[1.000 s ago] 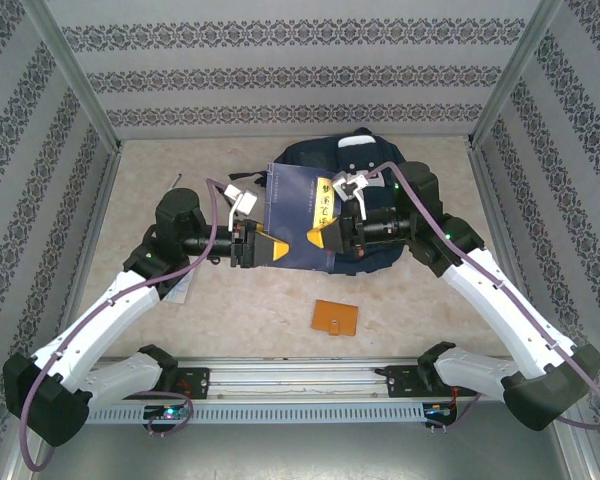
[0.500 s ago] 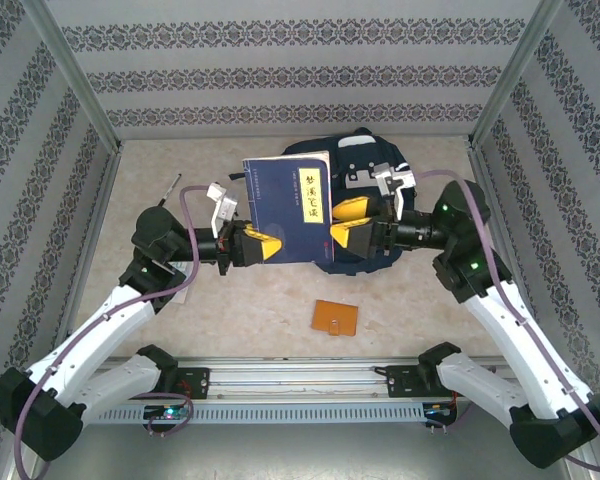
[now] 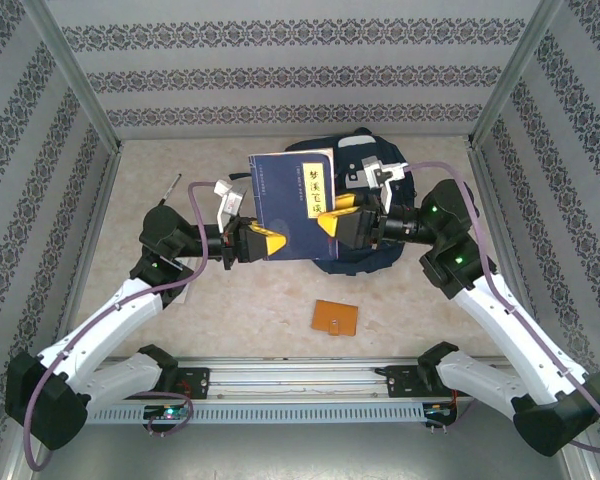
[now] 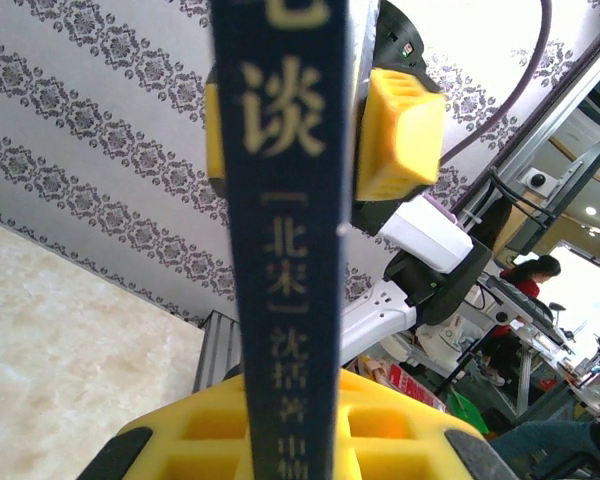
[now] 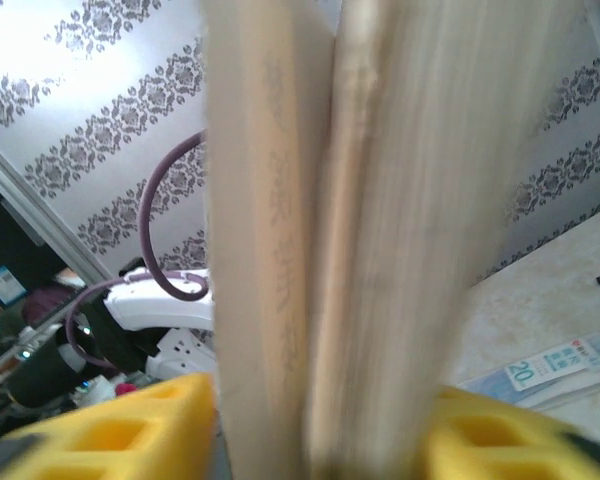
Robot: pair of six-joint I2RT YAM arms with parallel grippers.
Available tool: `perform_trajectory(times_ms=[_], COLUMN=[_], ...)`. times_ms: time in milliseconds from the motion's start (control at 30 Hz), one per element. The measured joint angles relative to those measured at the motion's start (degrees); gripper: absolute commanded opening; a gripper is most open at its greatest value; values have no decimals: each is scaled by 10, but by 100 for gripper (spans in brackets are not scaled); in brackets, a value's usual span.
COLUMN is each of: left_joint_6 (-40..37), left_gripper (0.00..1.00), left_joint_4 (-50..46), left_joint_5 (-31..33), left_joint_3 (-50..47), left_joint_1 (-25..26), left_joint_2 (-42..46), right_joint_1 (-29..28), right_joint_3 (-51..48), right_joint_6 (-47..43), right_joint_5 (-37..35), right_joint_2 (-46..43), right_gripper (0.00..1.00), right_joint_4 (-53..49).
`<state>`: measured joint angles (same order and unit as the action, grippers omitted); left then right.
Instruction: Pack the student bag
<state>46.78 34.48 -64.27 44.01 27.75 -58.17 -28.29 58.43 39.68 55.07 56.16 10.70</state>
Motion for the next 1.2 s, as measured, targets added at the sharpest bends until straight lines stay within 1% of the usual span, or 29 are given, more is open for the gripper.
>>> perform_trajectory(times_ms=[33,67,100,133,200,267,300,333,367,400,467,500,567,633,667,733,800,833,967,1133,1200], left_joint_6=[-2,-5,-7,-10,-14,-26,-43,-67,-107,-147,-229,-262,-333,-396,-428,-480,-525,-546,-596,-636,-647], left_gripper=[0,15,43,53,65,80,86,94,100,100,99,100,100,100,100,100,99,96,93,92,89], left_joint_4=[-4,-6,-8,-8,-12,-23,-37,-63,-106,-152,-244,-269,-310,-336,-348,-363,-376,-384,-412,-474,-499], left_joint_5=[0,0,5,6,2,-1,0,4,18,44,127,163,244,308,340,398,456,486,584,658,683], left_joint_3=[-2,-4,-6,-7,-9,-10,-10,-10,-7,-2,17,26,45,73,92,127,163,184,271,407,455], left_joint_1=[0,1,0,-1,4,4,4,4,5,8,23,36,80,126,147,176,196,204,214,214,214], left_joint_2=[2,2,3,3,3,4,6,10,15,19,17,11,-14,-60,-92,-161,-232,-272,-407,-538,-578], right_joint_1=[-2,-5,-5,-5,-4,12,32,61,98,130,205,237,292,315,320,321,321,321,322,322,319], right_joint_3=[2,5,7,7,7,7,7,4,-2,-7,-19,-26,-45,-64,-75,-92,-98,-98,-101,-105,-106], right_joint_6=[2,5,7,8,7,6,6,6,7,7,4,4,5,5,5,0,-11,-16,-34,-45,-50], right_joint_5=[0,-1,-3,-4,-12,-22,-30,-38,-50,-61,-110,-144,-239,-338,-392,-475,-535,-563,-620,-625,-621], right_joint_2=[5,11,14,18,25,25,21,17,10,5,-5,-8,-14,-25,-36,-59,-79,-87,-107,-116,-115], right_gripper=[0,0,0,0,0,0,0,0,0,0,0,0,0,0,0,0,0,0,0,0,0], right_joint_4=[3,4,5,5,1,-25,-41,-59,-83,-105,-170,-204,-278,-338,-369,-410,-442,-453,-471,-478,-478])
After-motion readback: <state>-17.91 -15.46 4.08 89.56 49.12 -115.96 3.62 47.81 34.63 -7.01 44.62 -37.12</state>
